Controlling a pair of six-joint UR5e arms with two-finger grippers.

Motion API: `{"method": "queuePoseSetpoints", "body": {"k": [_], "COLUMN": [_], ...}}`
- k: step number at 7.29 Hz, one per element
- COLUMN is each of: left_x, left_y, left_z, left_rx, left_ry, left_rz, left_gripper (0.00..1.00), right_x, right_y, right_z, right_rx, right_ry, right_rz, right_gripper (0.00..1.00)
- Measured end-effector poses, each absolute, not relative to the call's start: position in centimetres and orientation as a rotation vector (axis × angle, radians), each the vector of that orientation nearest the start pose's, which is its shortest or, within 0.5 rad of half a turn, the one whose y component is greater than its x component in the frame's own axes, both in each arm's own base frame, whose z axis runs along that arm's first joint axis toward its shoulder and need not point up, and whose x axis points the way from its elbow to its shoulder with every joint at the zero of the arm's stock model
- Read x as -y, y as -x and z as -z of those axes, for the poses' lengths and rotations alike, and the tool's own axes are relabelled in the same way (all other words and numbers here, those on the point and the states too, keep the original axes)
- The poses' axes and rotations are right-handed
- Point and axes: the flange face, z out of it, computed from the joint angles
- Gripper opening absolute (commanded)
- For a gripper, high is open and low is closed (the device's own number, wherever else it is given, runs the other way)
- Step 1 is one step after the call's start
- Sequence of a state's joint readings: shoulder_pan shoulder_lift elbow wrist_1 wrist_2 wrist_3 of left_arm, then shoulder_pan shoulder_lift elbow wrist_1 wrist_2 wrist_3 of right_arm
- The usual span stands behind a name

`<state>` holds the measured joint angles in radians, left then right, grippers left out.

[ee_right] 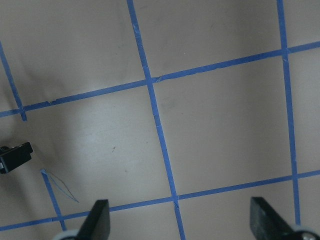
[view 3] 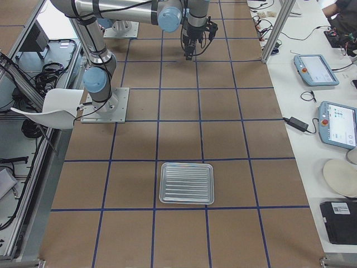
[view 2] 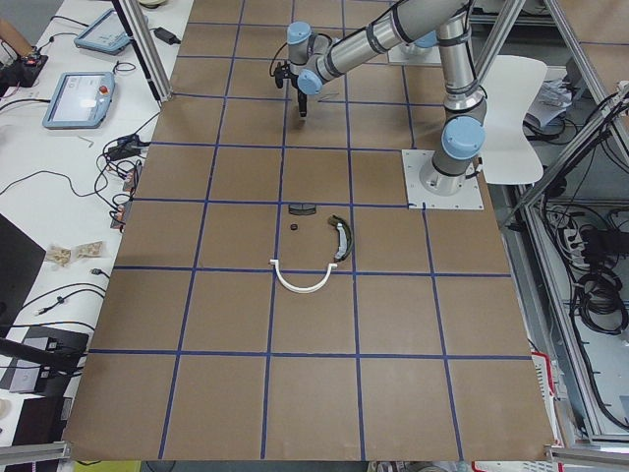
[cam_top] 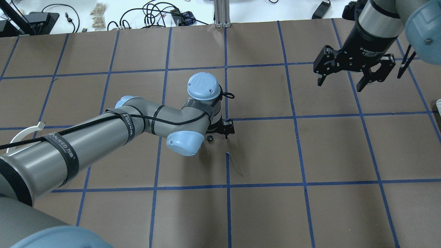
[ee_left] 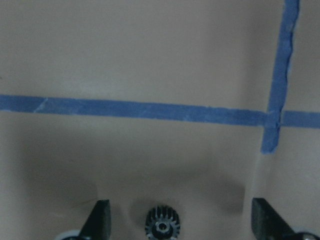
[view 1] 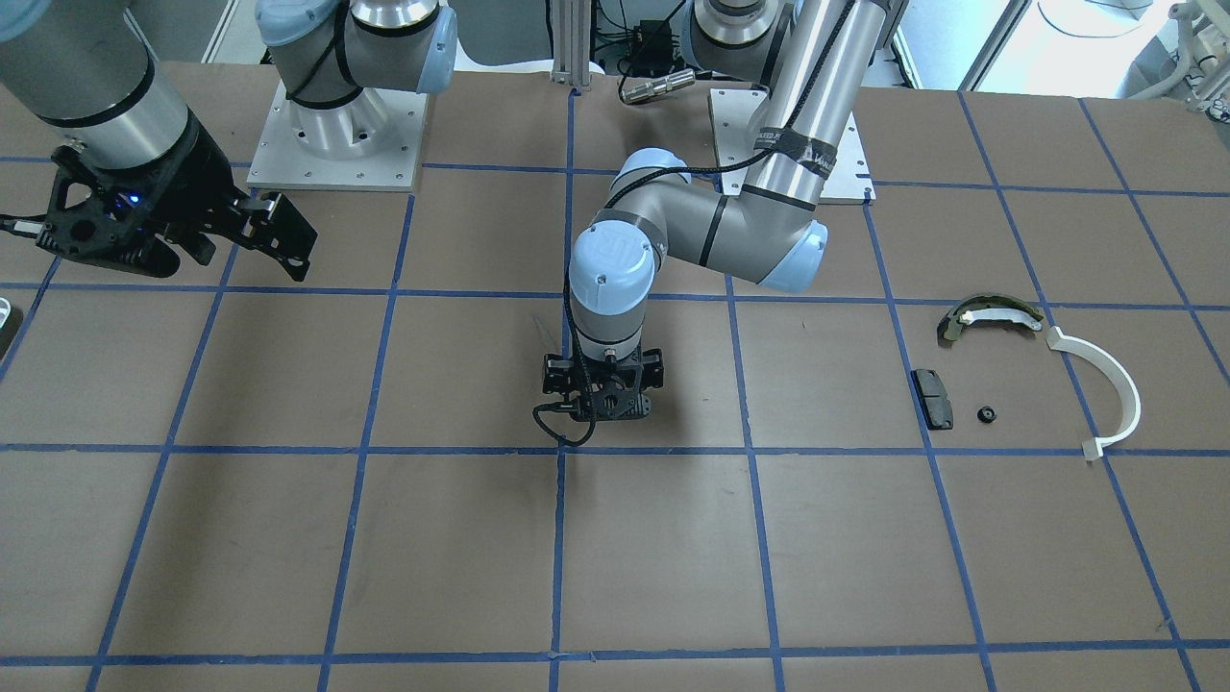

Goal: Place bearing gear from tray to pile

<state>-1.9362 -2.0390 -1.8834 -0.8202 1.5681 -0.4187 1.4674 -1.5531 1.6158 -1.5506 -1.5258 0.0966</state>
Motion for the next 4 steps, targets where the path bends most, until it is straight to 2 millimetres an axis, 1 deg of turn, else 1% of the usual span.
{"method": "queuePoseSetpoints", "body": {"k": [1,2,3,4], "left_x": [47.9,47.9,48.0,48.2], "left_y": [32.6,32.6,32.5,32.4], "left_z": [-15.9,-15.6,-15.6,-15.8], "left_rx": [-3.136,-3.135,-3.127,-3.121], "left_ry": [0.067,0.058,0.056,0.056], "left_rz": [-0.026,-0.004,0.018,0.036], "left_gripper": [0.36,0.05,0.0,0.0], "right_x": [50.2,50.1,49.9,49.6], "right_y": [-8.7,-8.9,-9.6,-10.8], "right_z": [-45.6,-45.9,-46.1,-46.0], "right_rx": [-3.08,-3.079,-3.077,-3.08], "right_ry": [-0.293,-0.267,-0.238,-0.197], "right_rz": [-0.128,-0.125,-0.127,-0.129], "right_gripper": [1.0,1.0,1.0,1.0]}}
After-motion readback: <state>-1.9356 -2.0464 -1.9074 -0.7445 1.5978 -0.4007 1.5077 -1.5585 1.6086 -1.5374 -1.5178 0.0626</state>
